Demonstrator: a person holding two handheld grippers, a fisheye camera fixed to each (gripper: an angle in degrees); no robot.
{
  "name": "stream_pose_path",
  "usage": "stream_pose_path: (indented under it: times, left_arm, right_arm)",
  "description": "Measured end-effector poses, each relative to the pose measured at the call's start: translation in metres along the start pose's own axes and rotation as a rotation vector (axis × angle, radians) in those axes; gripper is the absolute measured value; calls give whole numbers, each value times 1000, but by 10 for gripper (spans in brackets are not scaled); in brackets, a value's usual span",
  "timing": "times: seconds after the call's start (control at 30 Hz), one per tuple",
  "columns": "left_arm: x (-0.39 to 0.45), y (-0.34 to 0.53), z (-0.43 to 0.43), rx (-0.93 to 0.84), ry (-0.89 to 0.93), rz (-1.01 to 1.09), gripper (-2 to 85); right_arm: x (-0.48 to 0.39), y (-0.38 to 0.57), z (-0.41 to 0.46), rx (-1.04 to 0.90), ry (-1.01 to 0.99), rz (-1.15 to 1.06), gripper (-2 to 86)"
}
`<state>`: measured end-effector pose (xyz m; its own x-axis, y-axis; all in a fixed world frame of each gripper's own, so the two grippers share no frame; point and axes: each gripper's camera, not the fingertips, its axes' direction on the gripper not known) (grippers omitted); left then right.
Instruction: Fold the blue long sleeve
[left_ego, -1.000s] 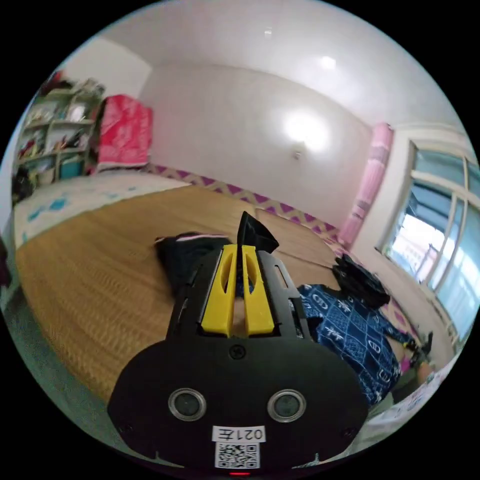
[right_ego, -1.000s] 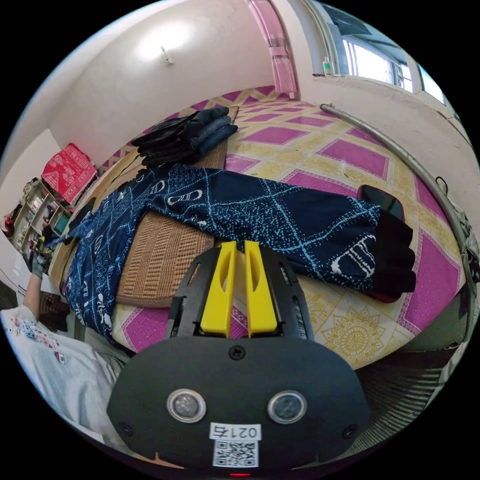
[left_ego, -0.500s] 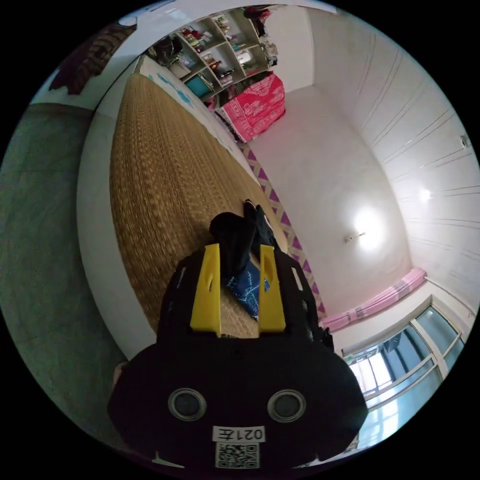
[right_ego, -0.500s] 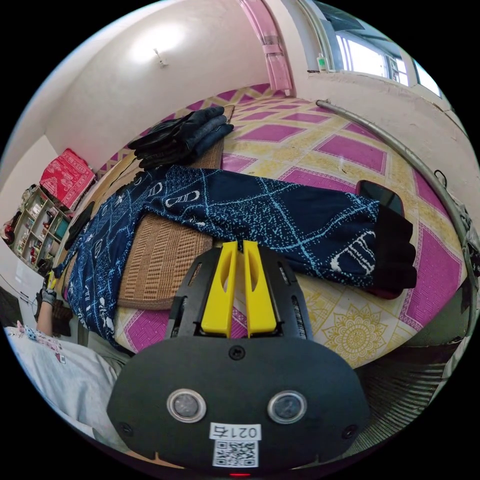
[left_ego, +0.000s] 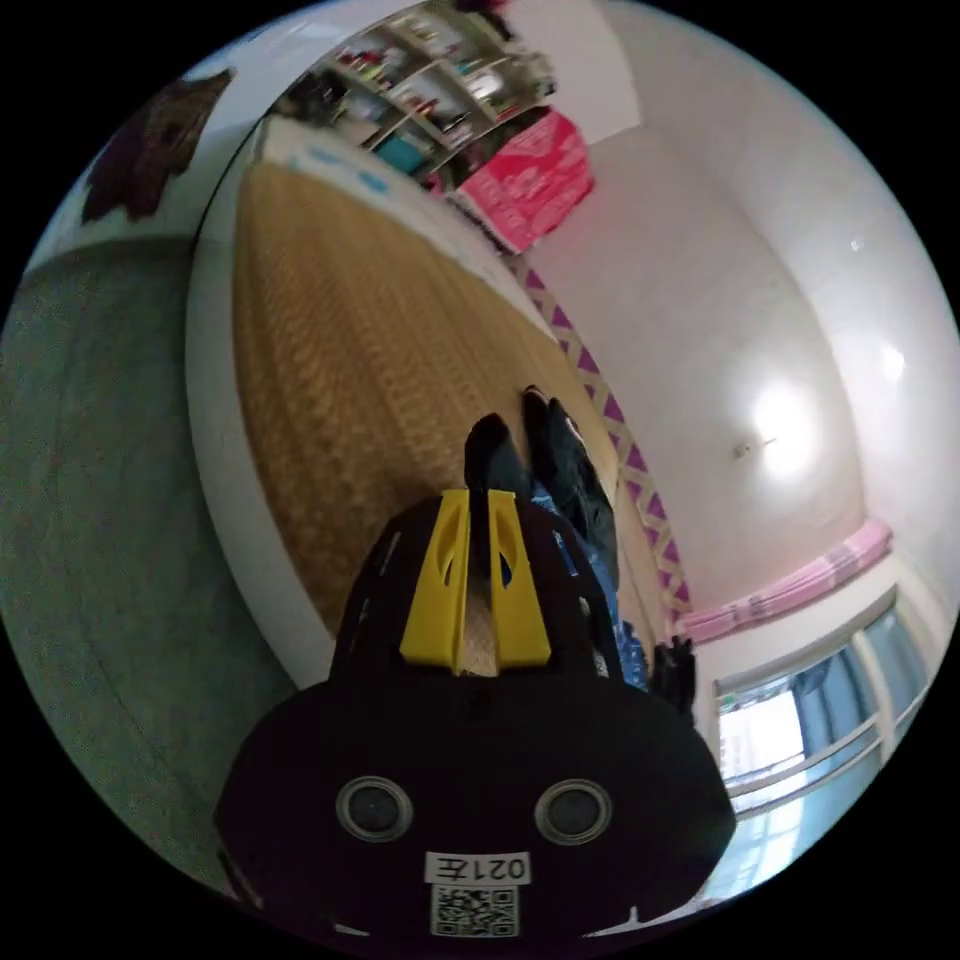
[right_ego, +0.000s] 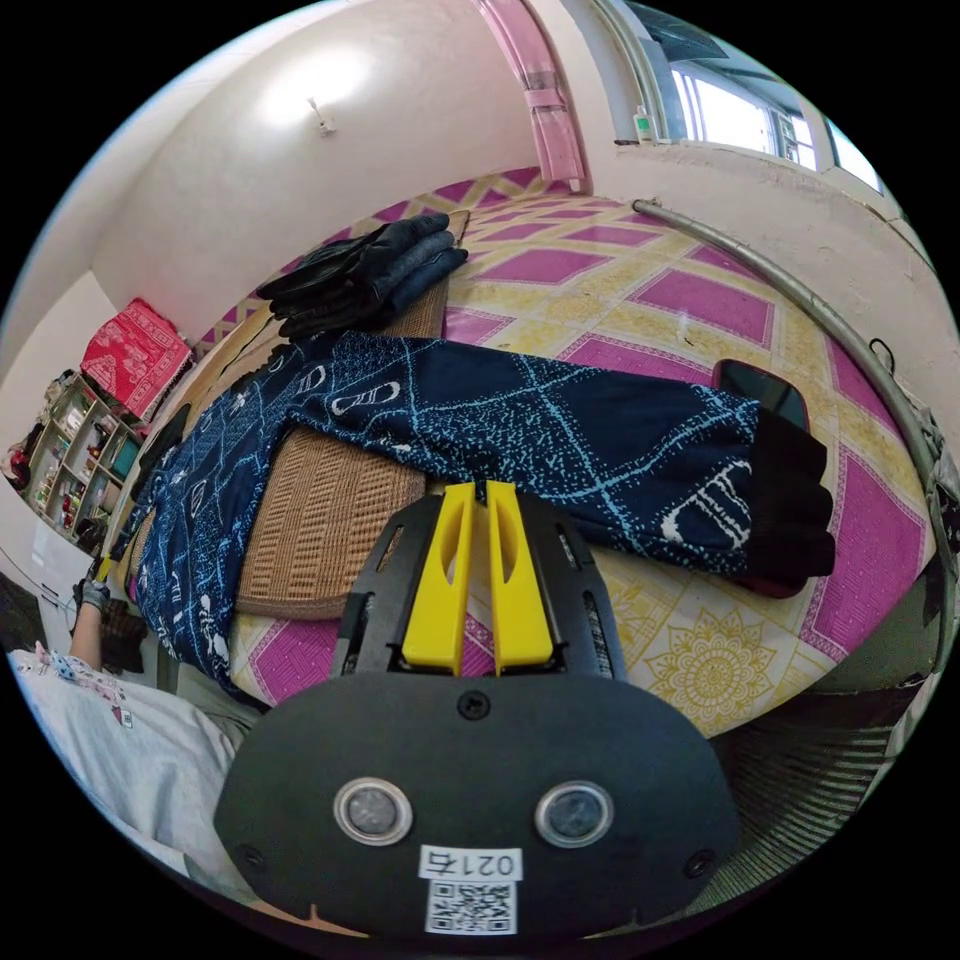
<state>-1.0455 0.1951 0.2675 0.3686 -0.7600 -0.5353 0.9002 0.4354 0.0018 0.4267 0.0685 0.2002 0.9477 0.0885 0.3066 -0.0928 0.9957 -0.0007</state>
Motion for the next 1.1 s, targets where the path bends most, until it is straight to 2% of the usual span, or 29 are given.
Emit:
stream_pose_path:
  times: [0.07,0.17,0.33,0.43,0.67,0.8,0.87,1.0,1.1]
  left_arm:
    - [-10,-4,-13,18,9,14,6]
    - [-4,-11,-9,-73,-8,147,21]
    - [35,-20,12,-217,-103,556,53]
    - [45,-23,27,-326,-166,710,76]
    - [43,-22,45,-455,-156,839,74]
    - [40,-22,41,-457,-139,878,28]
    - [38,-22,33,-426,-121,892,1]
    - [33,-26,-1,-281,56,877,-9]
    - [24,-25,-12,-297,96,868,-10]
  right_arm:
    - [1,1,-1,-1,-1,1,8]
    - [2,2,-2,-2,0,2,8]
    - [4,4,-5,-4,-5,6,8]
    - [4,5,-6,-4,-4,5,8]
    - [2,7,-8,-5,10,1,8]
    - [1,9,-9,-4,21,-1,8]
    - [0,9,-10,-4,27,-4,8]
    - [0,10,-11,-4,24,-1,8]
    - [1,11,-12,-4,17,4,7]
